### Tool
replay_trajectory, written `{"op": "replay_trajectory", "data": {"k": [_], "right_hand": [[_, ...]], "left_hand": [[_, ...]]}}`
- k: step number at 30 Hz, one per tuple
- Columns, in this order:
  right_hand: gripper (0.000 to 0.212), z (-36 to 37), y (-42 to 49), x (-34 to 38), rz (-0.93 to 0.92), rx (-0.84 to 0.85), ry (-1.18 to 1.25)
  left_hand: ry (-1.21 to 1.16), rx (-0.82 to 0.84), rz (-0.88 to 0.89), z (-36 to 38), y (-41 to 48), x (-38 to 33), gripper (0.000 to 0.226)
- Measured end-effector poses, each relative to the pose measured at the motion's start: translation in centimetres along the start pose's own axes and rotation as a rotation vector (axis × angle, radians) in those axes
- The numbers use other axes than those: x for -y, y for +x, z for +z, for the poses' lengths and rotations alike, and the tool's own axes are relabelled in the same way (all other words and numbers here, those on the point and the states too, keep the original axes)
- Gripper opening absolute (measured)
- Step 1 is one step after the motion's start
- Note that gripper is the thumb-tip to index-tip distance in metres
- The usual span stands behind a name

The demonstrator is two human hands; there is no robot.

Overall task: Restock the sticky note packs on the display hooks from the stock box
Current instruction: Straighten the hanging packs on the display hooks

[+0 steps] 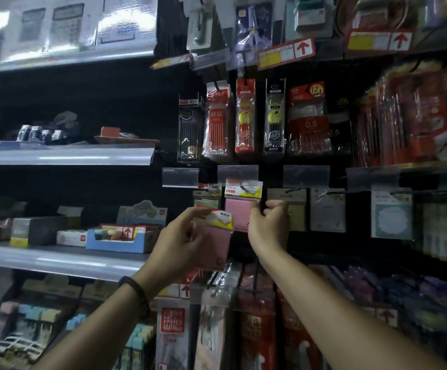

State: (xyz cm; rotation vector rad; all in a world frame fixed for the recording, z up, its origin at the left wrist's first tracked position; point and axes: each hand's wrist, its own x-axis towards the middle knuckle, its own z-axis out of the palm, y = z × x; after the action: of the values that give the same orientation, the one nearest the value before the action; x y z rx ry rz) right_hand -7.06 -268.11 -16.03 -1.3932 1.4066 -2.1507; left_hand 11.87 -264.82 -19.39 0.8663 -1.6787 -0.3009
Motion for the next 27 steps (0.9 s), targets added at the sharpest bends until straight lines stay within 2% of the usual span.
{"op": "replay_trajectory", "data": {"k": [3, 6, 8, 10, 13, 15, 21, 27], "right_hand": [[0.019, -1.4, -3.2, -0.7, -0.058, 0.027, 0.135], [0.016, -2.5, -4.9, -1.1, 0.037, 0.271, 0.271], [0.023, -3.1, -5.2, -1.0, 0.041, 0.357, 0.341], [0.025, -3.6, -4.9, -0.6, 0.028, 0.326, 0.352], [0.023, -3.9, -4.2, 0.1, 0.041, 0.259, 0.335], [0.024, -3.8, -3.5, 0.5, 0.061, 0.230, 0.342], [0.023, -2.3, -1.4, 1.6, 0.069, 0.187, 0.396], [0.020, -1.1, 0.1, 2.3, 0.075, 0.121, 0.379]], "left_hand": [[-0.168, -0.005, -0.005, 0.7, -0.9, -1.2, 0.034], [-0.271, 0.040, 0.015, 1.4, -1.7, -2.5, 0.029], [-0.263, 0.048, 0.038, 1.9, -1.9, -2.8, 0.029], [-0.183, -0.005, 0.078, 2.2, -2.0, -2.9, 0.027], [0.078, -0.106, 0.213, 2.5, -1.9, -2.7, 0.026], [0.118, -0.126, 0.254, 2.5, -1.5, -2.6, 0.031], [0.345, -0.090, 0.352, 2.1, 0.6, -1.9, 0.068], [0.346, -0.052, 0.347, 2.7, 2.4, -1.3, 0.081]]}}
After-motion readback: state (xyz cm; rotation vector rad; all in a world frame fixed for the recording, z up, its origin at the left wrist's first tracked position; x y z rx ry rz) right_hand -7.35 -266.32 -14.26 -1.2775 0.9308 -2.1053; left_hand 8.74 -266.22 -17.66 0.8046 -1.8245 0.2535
